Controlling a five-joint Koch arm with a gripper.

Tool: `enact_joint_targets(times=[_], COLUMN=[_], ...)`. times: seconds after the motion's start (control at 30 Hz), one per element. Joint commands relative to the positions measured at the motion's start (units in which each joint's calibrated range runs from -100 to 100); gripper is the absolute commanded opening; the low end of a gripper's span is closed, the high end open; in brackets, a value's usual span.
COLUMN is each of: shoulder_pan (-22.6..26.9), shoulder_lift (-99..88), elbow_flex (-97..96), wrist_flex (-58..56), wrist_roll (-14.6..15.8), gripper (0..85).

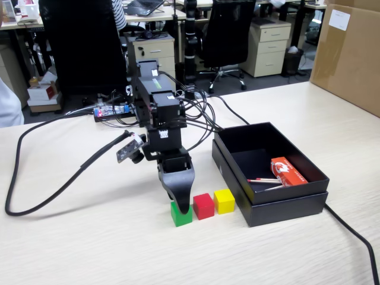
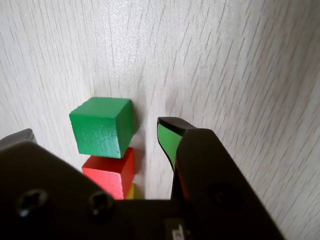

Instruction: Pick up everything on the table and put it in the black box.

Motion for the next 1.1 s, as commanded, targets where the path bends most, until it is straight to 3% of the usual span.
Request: enact_joint_targets(times=[0.0, 0.13, 0.3, 0.47, 0.5, 0.6, 0.87, 1.07], shoulder_pan=[-0.05, -0.15, -0.05, 0.00, -0.10, -0.49, -1.17, 4.00], shoulder_lift=[0.21, 3.31, 5.38, 6.98, 7.33, 7.21, -16.20, -40.18], elbow_flex=[5.49, 7.04, 8.76, 10.93, 11.39, 11.12, -0.49, -9.65], wrist_flex=[-0.55, -0.46, -0.46, -0.46, -0.46, -0.46, -3.05, -3.05], wrist_roll=[-0.54, -0.68, -0.68, -0.59, -0.54, -0.49, 0.05, 1.61], gripper=[47.6, 46.9, 40.0, 21.9, 10.6, 0.9, 0.9, 0.9])
